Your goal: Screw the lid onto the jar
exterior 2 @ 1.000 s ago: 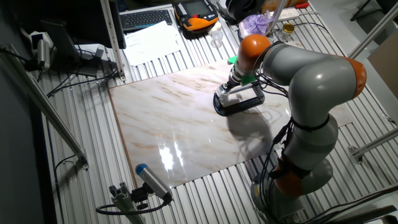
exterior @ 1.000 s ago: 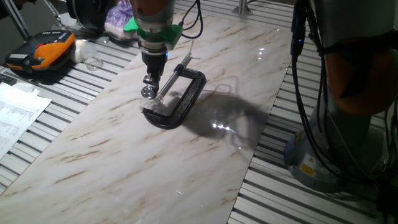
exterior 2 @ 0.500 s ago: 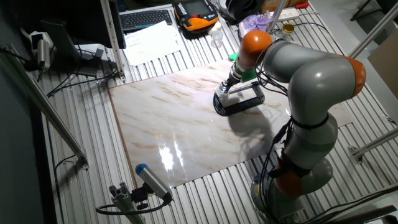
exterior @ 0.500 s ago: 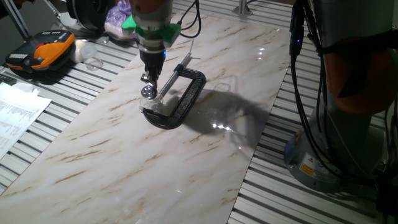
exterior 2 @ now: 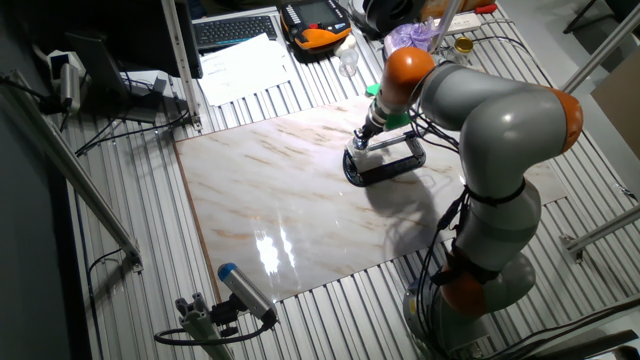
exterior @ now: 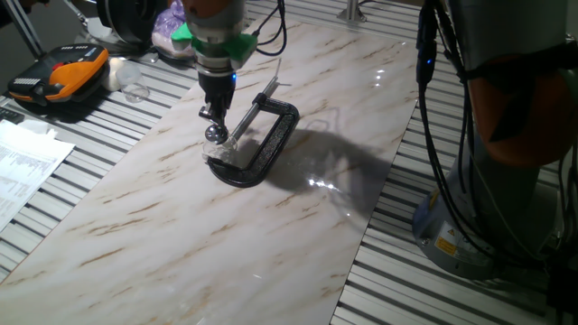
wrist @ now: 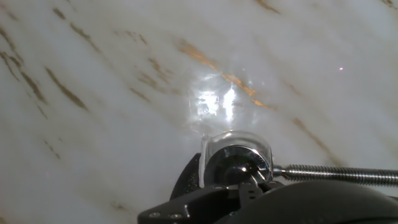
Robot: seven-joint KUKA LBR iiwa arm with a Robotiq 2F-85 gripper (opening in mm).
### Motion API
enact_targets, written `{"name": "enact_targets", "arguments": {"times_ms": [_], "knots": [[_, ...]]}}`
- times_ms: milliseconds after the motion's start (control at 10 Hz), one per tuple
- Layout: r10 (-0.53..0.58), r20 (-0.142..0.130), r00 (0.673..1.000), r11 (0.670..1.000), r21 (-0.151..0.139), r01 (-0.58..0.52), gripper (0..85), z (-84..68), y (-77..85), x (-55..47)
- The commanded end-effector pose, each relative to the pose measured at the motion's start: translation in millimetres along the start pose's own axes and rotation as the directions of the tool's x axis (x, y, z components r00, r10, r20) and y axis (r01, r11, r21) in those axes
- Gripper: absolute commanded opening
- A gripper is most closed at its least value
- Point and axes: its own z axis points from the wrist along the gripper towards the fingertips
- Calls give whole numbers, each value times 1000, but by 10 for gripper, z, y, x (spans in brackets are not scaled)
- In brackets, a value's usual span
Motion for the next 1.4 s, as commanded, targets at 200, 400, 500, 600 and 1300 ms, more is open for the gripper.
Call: {"name": "enact_targets", "arguments": {"times_ms": [200,400,500,600,1300], "knots": [[11,-4,1000,1000,-3,-11,0,-4,10,-12],[10,-5,1000,1000,-7,-10,0,-3,3,-12],[10,-7,1000,1000,-5,-10,0,-3,-2,-13],[12,-11,1000,1000,-6,-12,0,3,8,-18],[11,-20,1000,1000,-10,-11,0,-23,-22,-25]]}}
